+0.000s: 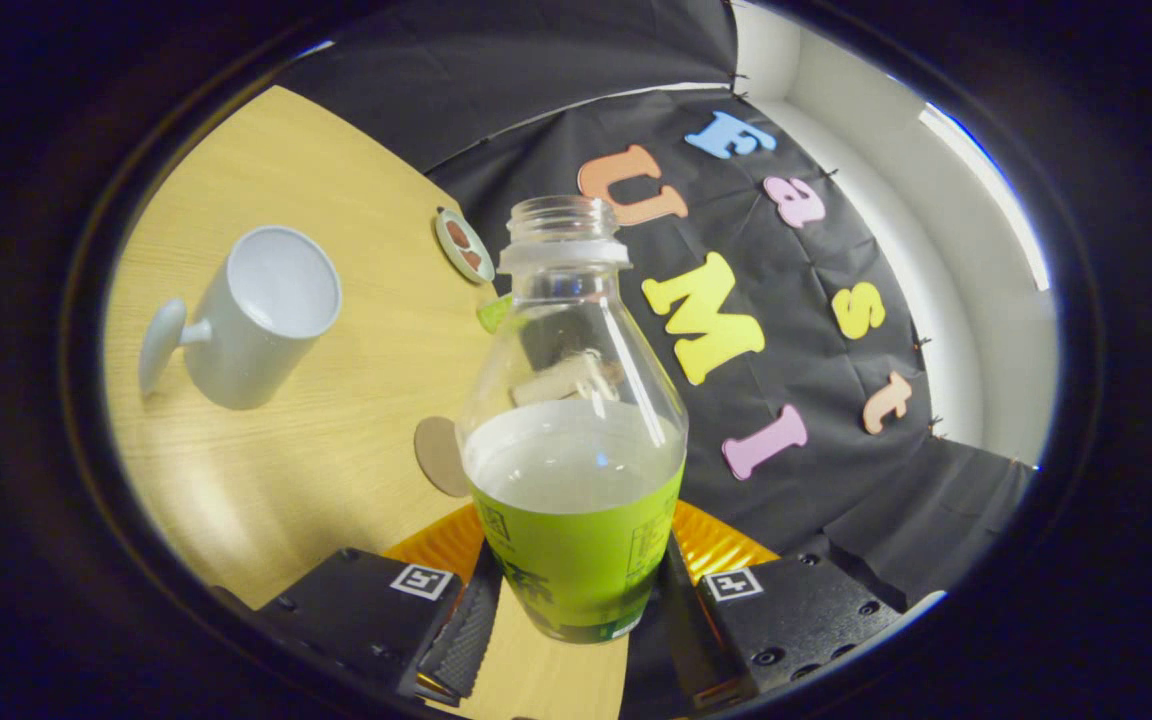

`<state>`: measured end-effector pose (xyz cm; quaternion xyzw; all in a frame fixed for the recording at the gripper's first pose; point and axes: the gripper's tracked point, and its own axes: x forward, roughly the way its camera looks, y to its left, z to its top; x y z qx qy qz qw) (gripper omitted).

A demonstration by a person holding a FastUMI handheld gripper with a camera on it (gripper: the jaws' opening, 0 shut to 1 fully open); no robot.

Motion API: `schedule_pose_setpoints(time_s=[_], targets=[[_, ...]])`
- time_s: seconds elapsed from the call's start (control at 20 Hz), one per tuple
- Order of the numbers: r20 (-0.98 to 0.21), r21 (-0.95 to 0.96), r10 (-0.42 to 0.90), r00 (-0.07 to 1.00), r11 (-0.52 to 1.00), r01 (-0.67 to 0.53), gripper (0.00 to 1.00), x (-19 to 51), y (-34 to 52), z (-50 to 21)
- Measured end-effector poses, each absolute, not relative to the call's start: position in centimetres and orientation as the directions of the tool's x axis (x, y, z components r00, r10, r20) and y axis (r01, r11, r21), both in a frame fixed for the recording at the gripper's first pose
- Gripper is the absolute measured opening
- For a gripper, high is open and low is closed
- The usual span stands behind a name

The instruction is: Take the bottle from table, then pour the juice into the cup, finally place the bottle on the coaster

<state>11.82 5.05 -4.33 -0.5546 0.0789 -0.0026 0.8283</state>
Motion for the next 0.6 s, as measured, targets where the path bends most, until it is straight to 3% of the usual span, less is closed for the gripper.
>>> schedule_pose_setpoints(time_s=[0.6], targets=[[-0.021,-0.991,-0.077,0.997,0.132,-0.011,0.77,13.1,7.6,-3.6]])
